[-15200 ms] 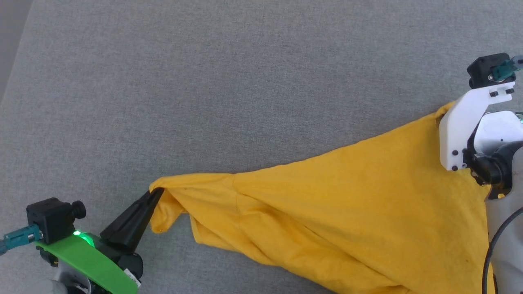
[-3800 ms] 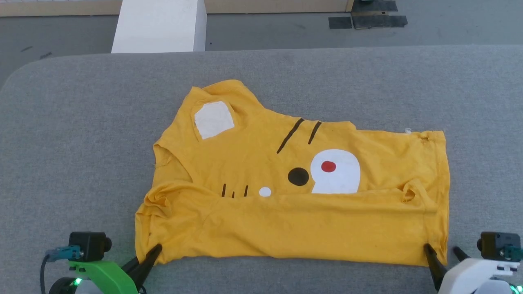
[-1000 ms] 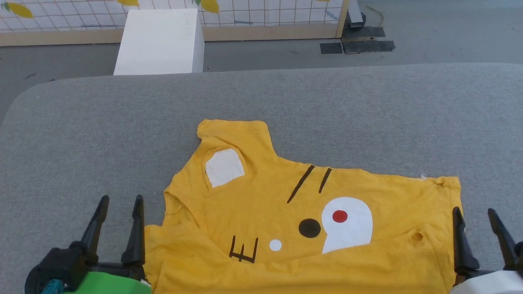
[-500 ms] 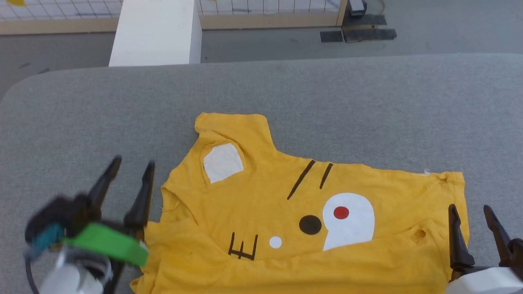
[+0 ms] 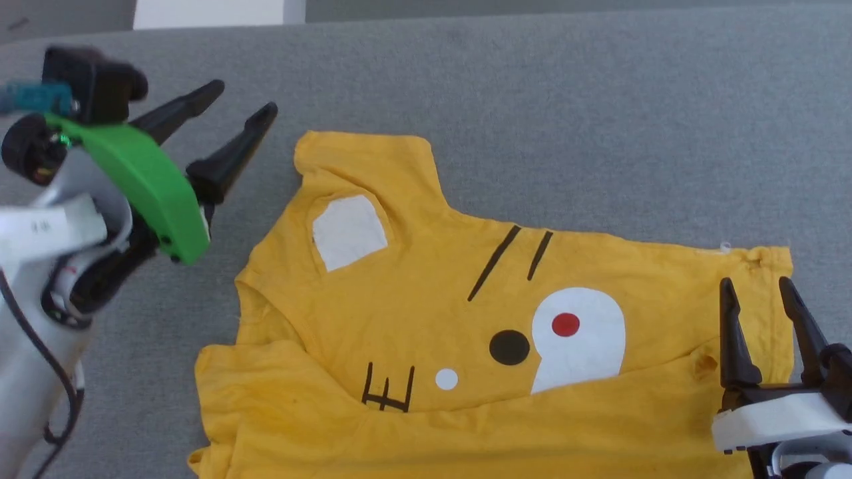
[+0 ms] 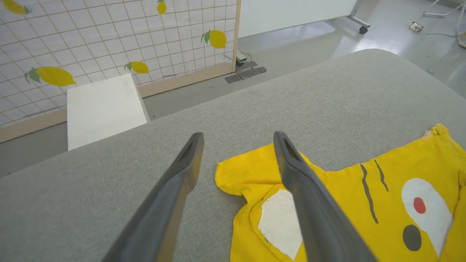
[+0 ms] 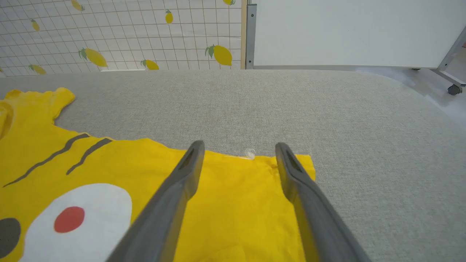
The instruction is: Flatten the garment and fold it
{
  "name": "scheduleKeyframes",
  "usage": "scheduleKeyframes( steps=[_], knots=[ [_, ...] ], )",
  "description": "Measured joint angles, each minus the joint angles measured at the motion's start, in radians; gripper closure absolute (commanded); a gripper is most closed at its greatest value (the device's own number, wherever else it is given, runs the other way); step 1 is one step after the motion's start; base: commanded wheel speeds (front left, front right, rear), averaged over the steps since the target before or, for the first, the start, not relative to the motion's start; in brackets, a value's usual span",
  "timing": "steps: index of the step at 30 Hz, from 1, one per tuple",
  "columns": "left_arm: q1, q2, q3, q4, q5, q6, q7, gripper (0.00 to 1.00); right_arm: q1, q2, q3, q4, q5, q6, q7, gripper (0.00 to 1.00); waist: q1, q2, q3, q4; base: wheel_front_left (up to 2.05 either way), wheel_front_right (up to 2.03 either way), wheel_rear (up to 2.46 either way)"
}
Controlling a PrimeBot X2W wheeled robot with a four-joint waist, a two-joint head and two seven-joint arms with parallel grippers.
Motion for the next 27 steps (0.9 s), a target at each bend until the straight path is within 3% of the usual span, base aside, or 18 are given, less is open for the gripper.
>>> scheduleKeyframes(
  steps=[3,8,27],
  knots=[
    [-0.081,0.021,-0.057,0.046,-0.108,0.0,0.088,0.0,-0.014,0.0,0.004,0.005,0.0,0.0,-0.004,0.0,0.0,0.0,0.031,-0.014,0.0,0.0,0.0],
    [-0.136,0.075,-0.125,0.092,-0.19,0.0,0.161,0.0,-0.017,0.0,0.005,0.012,0.001,0.0,-0.013,0.0,0.0,0.0,0.064,-0.051,0.0,0.0,0.0],
    [-0.202,0.169,-0.265,0.209,-0.25,0.0,0.124,0.0,-0.028,0.0,0.021,0.017,0.027,0.0,-0.052,0.0,0.0,0.0,0.204,-0.15,0.0,0.0,0.0]
  ],
)
